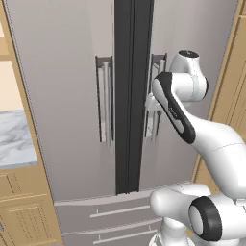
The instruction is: There is a bowl on the dining counter. Grab a lemon wedge from the fridge and place it in the bowl. Then get the liquor bottle and glass cup from the cabinet and place them next to the bowl.
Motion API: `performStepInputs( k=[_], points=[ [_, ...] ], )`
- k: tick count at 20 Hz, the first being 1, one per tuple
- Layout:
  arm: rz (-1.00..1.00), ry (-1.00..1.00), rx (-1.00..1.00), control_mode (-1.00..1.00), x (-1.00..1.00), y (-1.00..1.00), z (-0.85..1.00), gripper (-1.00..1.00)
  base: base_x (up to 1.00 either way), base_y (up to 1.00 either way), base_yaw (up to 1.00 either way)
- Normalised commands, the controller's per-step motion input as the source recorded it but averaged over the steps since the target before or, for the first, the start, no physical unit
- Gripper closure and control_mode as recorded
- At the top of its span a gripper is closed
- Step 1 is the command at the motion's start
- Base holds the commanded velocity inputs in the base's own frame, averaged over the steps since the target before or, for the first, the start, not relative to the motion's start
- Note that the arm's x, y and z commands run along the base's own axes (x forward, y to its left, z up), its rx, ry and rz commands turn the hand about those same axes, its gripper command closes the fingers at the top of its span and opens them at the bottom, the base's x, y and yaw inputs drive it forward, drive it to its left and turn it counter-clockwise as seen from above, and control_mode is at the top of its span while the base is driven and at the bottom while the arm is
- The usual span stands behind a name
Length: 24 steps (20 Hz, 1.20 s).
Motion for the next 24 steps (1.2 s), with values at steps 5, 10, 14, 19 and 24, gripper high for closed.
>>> performStepInputs(
  k=[5, 10, 14, 19, 24],
  points=[
    [0.0, 0.0, 0.0, 1.0, 0.0, 0.0, 0.0, -1.0, -0.19, 0.08, 0.0],
    [0.0, 0.0, 0.0, 1.0, 0.0, 0.0, 0.0, -1.0, -0.51, 0.54, 0.0],
    [0.0, 0.0, 0.0, 1.0, 0.0, 0.0, 0.0, -1.0, -0.15, 0.47, 0.0],
    [0.0, 0.0, 0.0, 1.0, 0.0, 0.0, 0.0, -1.0, -0.22, 0.22, -0.01],
    [0.0, 0.0, 0.0, 1.0, 0.0, 0.0, 0.0, -1.0, -0.44, 0.04, 0.0]
  ],
)
